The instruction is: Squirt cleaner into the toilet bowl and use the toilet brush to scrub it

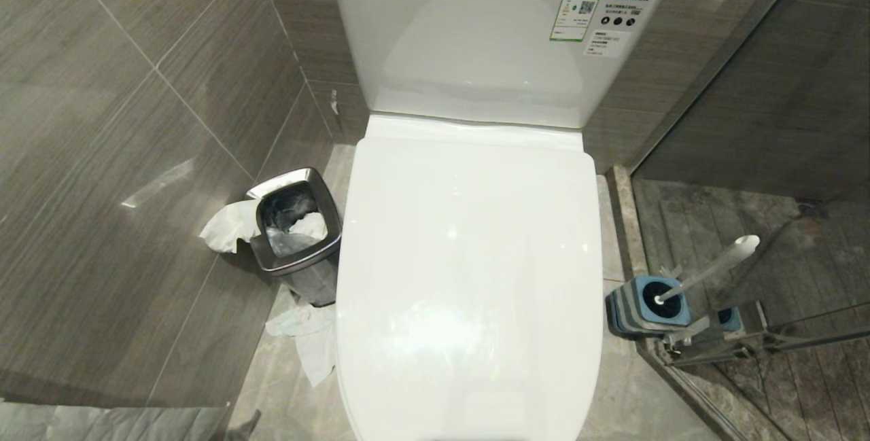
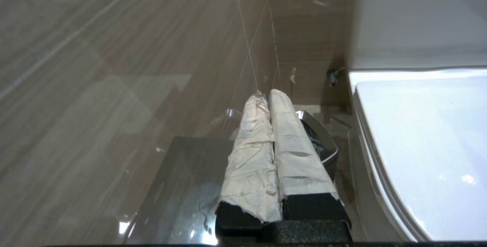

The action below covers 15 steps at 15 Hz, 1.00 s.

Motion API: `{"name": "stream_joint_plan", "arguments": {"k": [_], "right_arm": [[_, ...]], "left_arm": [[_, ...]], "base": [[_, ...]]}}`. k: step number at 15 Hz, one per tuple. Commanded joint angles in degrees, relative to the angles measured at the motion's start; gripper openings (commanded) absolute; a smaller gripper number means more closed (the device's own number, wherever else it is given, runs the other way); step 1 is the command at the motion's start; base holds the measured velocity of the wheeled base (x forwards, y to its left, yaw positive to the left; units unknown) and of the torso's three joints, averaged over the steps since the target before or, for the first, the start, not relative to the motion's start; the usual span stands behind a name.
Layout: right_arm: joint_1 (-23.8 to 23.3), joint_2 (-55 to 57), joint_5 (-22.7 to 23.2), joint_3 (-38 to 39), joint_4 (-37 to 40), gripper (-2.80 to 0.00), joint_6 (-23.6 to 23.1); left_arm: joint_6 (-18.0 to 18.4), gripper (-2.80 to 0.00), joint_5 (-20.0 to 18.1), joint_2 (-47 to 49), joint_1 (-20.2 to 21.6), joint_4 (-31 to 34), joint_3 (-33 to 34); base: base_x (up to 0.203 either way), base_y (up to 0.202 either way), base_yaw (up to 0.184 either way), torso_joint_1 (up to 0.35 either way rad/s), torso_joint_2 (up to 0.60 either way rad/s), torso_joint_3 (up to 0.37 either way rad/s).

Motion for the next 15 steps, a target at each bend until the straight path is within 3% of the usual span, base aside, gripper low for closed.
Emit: {"name": "stream_joint_plan", "arguments": {"k": [1, 7, 15], "right_arm": [[0.0, 0.0, 0.0, 0.0, 0.0, -2.8, 0.0], [0.0, 0.0, 0.0, 0.0, 0.0, -2.8, 0.0], [0.0, 0.0, 0.0, 0.0, 0.0, -2.8, 0.0]], "left_arm": [[0.4, -2.8, 0.1, -3.2, 0.0, 0.1, 3.6], [0.7, -2.8, 0.2, -7.4, 0.2, -1.5, 12.3], [3.7, -2.8, 0.4, -7.4, 0.2, -20.7, 31.6]], "base": [[0.0, 0.0, 0.0, 0.0, 0.0, 0.0], [0.0, 0.0, 0.0, 0.0, 0.0, 0.0], [0.0, 0.0, 0.0, 0.0, 0.0, 0.0]]}}
